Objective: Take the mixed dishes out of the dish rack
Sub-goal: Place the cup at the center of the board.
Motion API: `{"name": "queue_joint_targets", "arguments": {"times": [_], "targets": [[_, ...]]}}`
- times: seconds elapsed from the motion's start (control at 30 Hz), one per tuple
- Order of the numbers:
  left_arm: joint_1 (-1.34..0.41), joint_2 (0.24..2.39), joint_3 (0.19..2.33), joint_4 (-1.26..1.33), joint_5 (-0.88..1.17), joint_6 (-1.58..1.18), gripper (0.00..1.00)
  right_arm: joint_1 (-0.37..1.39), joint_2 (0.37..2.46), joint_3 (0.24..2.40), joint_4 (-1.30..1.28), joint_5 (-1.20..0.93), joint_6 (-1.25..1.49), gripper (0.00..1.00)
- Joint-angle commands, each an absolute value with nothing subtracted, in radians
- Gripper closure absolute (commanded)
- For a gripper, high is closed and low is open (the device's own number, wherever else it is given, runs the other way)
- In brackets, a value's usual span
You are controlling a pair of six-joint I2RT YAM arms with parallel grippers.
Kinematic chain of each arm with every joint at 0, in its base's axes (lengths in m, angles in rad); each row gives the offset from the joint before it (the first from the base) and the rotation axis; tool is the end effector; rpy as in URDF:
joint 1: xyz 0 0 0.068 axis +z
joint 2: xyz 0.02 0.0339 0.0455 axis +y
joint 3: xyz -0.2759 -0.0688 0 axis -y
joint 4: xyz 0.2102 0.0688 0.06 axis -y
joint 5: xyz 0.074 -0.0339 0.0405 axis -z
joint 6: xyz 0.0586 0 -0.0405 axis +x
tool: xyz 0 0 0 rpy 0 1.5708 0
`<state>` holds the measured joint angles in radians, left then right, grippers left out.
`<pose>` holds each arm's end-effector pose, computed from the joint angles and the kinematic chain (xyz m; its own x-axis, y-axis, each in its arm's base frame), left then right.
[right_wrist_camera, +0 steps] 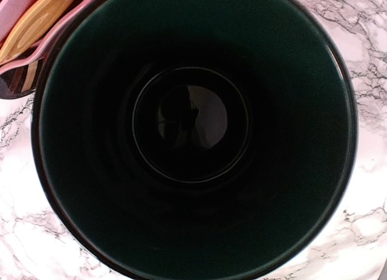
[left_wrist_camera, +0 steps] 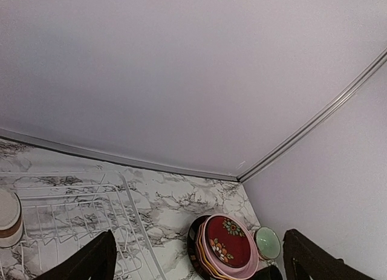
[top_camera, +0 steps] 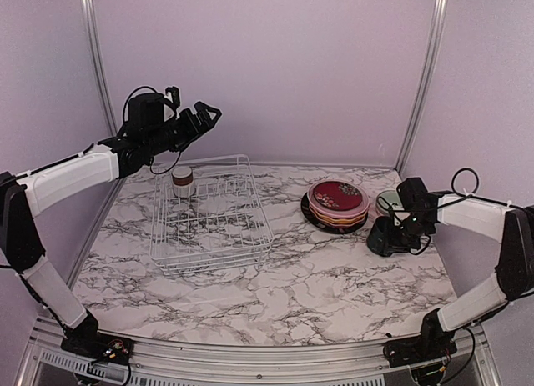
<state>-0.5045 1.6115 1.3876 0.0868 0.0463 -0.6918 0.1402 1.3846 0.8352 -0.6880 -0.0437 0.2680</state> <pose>0.3320 -0.1864 0.3829 -0.4258 -0.4928 -0.7588 0.3264 0.6985 -0.6368 0.2204 0.0337 0.2008 -0.9430 0.1341 -0.3046 0.0995 0.9870 0.1265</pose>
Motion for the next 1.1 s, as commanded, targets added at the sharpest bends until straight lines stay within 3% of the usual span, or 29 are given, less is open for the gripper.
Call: {"name": "queue_joint_targets", "arguments": {"times": [0.0,0.7,0.9,1.07], "targets": [[-0.488,1.635,1.402,0.01,0.009,-0.686,0.01,0.162,1.386,0.854,-0.642,-0.033,0.246,1.0],[-0.394,1.707,1.455,-0.216,-0.093,-0.68,0.01,0.242,1.444,0.89,-0.663,-0.009,0.239,1.0],[-0.377,1.758,1.512,-0.296,-0.128,-0.65,0.01,0.242,1.437,0.937,-0.722,0.036,0.245,0.8],[-0.34,1.817,1.578,-0.366,-0.125,-0.626,0.01,0.241,1.412,0.955,-0.771,0.046,0.255,0.72]]}}
